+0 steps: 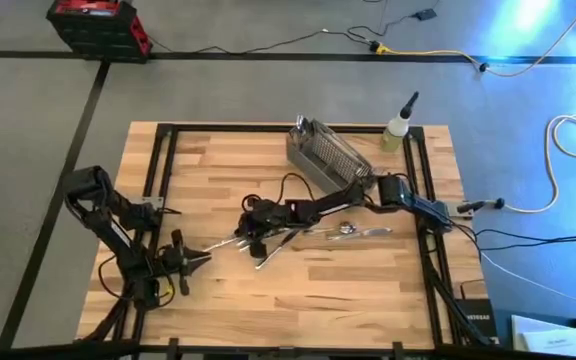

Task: Sort silverware
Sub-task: Put the silver knife into the gray silverware organizer

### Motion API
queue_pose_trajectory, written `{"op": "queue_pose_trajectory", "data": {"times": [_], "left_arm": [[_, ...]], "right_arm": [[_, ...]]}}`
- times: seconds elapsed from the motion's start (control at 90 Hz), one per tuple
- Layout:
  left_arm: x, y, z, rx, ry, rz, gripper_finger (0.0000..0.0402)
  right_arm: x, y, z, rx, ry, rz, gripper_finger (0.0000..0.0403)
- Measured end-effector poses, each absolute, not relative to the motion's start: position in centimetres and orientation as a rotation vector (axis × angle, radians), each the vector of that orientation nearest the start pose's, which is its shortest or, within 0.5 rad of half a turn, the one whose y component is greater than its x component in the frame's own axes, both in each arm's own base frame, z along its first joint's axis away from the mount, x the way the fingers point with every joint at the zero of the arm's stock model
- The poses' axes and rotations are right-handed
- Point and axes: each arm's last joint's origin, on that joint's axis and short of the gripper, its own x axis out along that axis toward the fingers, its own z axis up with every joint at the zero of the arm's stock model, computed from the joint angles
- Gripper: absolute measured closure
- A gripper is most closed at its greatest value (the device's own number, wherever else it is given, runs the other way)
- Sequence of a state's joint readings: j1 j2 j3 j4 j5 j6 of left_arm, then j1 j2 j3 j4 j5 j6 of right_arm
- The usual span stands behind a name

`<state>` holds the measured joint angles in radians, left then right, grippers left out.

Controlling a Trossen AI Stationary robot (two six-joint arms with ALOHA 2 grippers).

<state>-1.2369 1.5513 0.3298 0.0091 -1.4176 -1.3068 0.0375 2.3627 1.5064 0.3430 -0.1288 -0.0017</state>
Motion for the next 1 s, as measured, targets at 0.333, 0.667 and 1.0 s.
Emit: {"op": "queue_pose_trajectory", "data": {"times": [0.333, 0.667, 1.0], "left_arm": [[8.3, -15.4, 8.3, -0.137, 0.282, 0.275, 0.0364], [8.0, -14.8, 8.1, -0.105, 0.34, 0.289, 0.0364], [8.1, -14.7, 8.0, -0.12, 0.377, 0.297, 0.0364]], "right_arm": [[49.9, 1.5, 7.2, 0.091, 0.541, 0.13, 0.0403], [49.4, 1.2, 7.9, 0.047, 0.621, 0.108, 0.0403], [48.5, 1.2, 8.7, 0.021, 0.715, 0.134, 0.0403]]}}
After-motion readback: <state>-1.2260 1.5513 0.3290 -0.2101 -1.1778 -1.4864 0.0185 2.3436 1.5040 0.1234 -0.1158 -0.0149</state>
